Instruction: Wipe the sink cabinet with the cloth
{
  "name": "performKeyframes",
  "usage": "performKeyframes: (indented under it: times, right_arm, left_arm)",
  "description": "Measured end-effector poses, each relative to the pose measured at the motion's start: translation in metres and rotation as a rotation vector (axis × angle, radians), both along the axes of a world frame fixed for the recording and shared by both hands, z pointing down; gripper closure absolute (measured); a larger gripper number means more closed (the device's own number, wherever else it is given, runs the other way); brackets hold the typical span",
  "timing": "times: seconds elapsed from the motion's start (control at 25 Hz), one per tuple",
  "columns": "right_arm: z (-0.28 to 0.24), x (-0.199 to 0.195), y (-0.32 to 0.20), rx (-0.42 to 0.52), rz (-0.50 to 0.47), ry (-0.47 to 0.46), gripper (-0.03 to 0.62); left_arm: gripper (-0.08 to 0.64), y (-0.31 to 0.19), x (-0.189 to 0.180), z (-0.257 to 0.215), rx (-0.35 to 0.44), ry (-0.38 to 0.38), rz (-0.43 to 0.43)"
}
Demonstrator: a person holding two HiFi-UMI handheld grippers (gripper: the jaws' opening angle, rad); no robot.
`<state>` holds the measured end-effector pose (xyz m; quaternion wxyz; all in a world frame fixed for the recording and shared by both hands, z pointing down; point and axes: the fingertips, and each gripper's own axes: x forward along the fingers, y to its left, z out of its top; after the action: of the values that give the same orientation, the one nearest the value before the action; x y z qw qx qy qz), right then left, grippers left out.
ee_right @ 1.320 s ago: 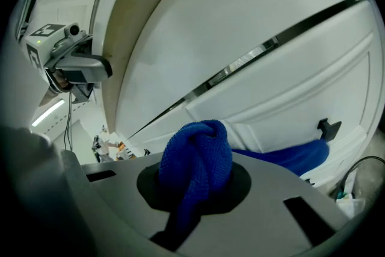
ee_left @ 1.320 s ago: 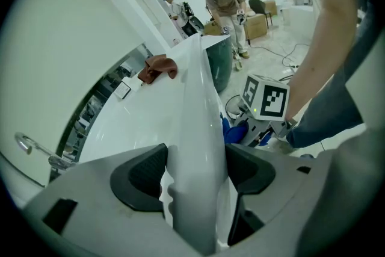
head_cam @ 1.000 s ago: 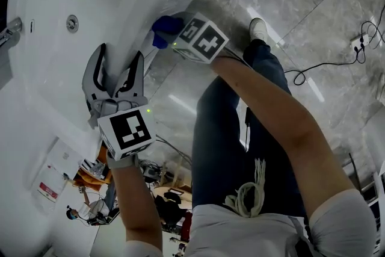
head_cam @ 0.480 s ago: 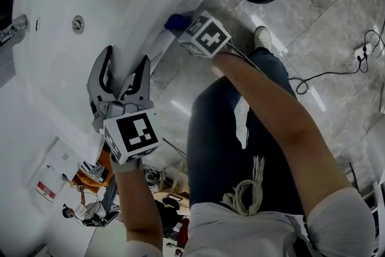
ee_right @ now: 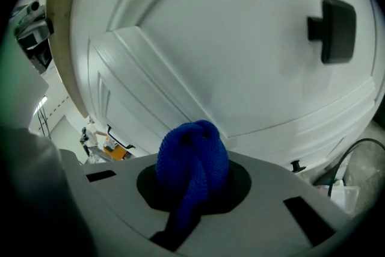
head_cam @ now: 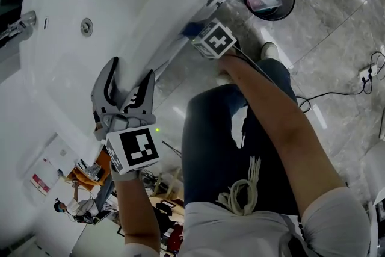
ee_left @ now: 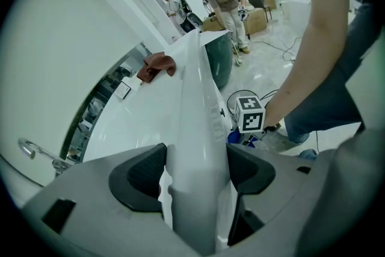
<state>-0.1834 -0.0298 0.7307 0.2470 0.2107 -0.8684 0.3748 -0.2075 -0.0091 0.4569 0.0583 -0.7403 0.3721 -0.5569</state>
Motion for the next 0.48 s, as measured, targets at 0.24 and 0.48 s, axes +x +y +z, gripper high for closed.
performKeyframes:
  times: [0.24,0.48]
  right_arm:
    - [0.031,0.02,-0.015,-0.022,0.025,0.035,0.555]
    - [0.044,0.046,-0.032,-0.042,0.07,0.056,0.555]
  left_arm:
    - [0.265,-0.002,0.001,-0.001,-0.002,-0.011,0.006]
    - [0.262,-0.002,-0.002,0.001,-0.013,-0.013,-0.007]
